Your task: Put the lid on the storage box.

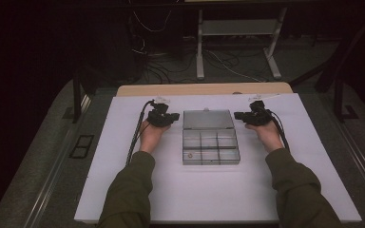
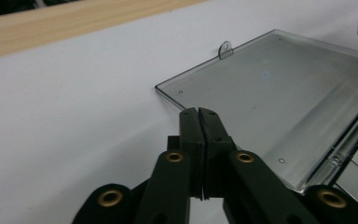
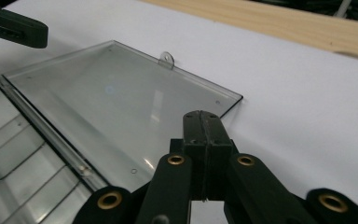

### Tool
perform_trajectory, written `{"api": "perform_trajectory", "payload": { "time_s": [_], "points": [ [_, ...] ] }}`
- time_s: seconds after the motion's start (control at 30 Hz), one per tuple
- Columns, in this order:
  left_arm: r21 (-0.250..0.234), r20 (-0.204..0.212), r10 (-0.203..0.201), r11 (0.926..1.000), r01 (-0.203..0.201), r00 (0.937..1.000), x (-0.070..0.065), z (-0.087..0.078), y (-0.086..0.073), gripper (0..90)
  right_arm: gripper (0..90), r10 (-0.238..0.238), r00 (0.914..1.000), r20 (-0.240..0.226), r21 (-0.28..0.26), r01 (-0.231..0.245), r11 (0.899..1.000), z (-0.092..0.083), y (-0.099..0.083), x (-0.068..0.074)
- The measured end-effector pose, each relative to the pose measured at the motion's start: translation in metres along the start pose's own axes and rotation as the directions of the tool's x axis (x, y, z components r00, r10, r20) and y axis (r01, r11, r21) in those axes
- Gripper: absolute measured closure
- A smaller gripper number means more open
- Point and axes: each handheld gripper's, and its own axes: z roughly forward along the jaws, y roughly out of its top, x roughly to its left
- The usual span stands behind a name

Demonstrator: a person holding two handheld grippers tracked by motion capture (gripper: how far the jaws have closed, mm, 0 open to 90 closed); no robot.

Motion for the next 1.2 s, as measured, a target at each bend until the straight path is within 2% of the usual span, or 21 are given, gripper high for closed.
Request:
{"api": "perform_trajectory", "payload": {
  "time_s": [0.07,0.17,0.47,0.5,0.6,0.77,1.07,1.2],
  "points": [
    [0.029,-0.011,0.013,0.9995,-0.013,0.9998,-0.001,0.005,0.0,88.8,89.2,0.01,0.9999,0.005,0.015,-0.01,1.0,0.004,-0.002,-0.002],
    [0.051,-0.017,0.001,0.9987,0.0,0.9998,-0.002,0.011,-0.002,88.8,89.2,0.019,0.9997,0.016,0.028,-0.019,0.999,0.008,-0.004,-0.005],
    [0.077,-0.012,-0.018,0.9968,0.019,0.9998,-0.002,0.019,-0.005,88.7,89.2,0.033,0.9993,0.016,0.086,-0.034,0.996,0.02,-0.007,-0.005],
    [0.075,-0.003,-0.017,0.997,0.017,0.9999,-0.002,0.019,-0.005,88.7,89.3,0.03,0.9995,0.013,0.093,-0.031,0.995,0.021,-0.007,-0.005],
    [0.103,-0.012,0.0,0.9946,0.001,0.9999,-0.004,0.021,-0.005,88.7,89.2,0.041,0.999,0.021,0.106,-0.043,0.993,0.023,-0.008,-0.005],
    [0.101,-0.005,-0.013,0.9948,0.013,0.9999,-0.004,0.022,-0.006,88.7,89.3,0.038,0.999,0.024,0.122,-0.041,0.992,0.027,-0.01,-0.005],
    [0.08,0.016,-0.046,0.9958,0.045,0.9988,-0.003,0.025,-0.006,88.7,89.2,0.046,0.9988,0.015,0.121,-0.048,0.991,0.03,-0.008,-0.004],
    [0.083,0.025,-0.043,0.9957,0.04,0.9988,-0.006,0.028,-0.004,88.6,89.3,0.046,0.9989,0.009,0.121,-0.047,0.992,0.032,-0.007,-0.002]
  ]
}}
